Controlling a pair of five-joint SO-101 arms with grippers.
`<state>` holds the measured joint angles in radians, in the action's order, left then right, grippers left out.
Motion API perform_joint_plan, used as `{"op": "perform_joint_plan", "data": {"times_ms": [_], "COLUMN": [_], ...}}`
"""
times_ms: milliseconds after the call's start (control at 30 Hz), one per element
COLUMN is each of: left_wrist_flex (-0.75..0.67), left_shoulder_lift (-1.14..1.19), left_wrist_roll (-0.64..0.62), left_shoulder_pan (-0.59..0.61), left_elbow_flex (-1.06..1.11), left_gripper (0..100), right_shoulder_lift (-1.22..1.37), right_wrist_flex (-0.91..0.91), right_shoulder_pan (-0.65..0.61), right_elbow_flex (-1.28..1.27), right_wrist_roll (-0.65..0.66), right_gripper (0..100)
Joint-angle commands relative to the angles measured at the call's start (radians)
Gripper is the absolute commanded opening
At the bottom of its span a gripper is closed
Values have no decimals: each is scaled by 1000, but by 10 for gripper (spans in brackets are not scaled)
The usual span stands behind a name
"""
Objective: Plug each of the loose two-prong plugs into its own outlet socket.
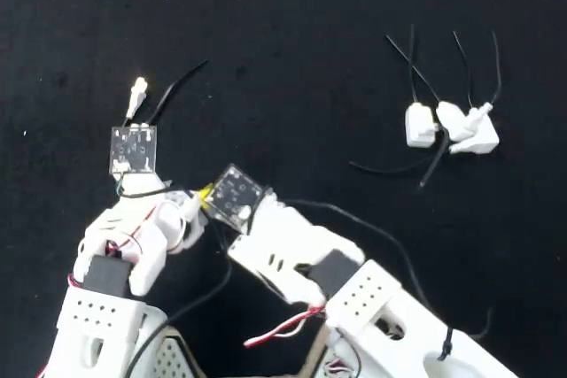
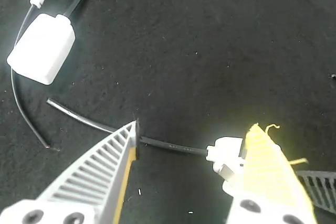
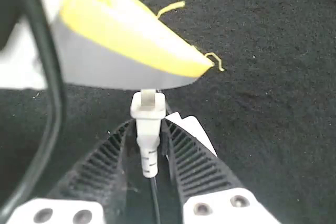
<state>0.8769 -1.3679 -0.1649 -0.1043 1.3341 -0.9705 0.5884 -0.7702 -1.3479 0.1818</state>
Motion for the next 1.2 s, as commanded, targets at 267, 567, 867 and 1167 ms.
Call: {"op": "perform_joint_plan", "data": {"times_ms": [267, 567, 867, 1167], "left_wrist_flex": [-40, -51, -51, -51], "left_shoulder_lift": [-12, -12, -12, -12], "left_wrist_roll": [-3, -3, -3, -3], "left_shoulder_pan": [-58, -56, -54, -54], "left_elbow_flex": [33, 44, 45, 45], "left_gripper": [321, 321, 321, 321], "right_shoulder_lift": [-35, -35, -56, -154], "right_wrist_flex": [74, 184, 190, 198], "right_shoulder_pan": [-2, -2, 91, 100], "right_elbow_flex": [140, 252, 283, 280], "right_wrist_roll": [-11, -9, -9, -60], "right_gripper": [11, 11, 11, 11]}}
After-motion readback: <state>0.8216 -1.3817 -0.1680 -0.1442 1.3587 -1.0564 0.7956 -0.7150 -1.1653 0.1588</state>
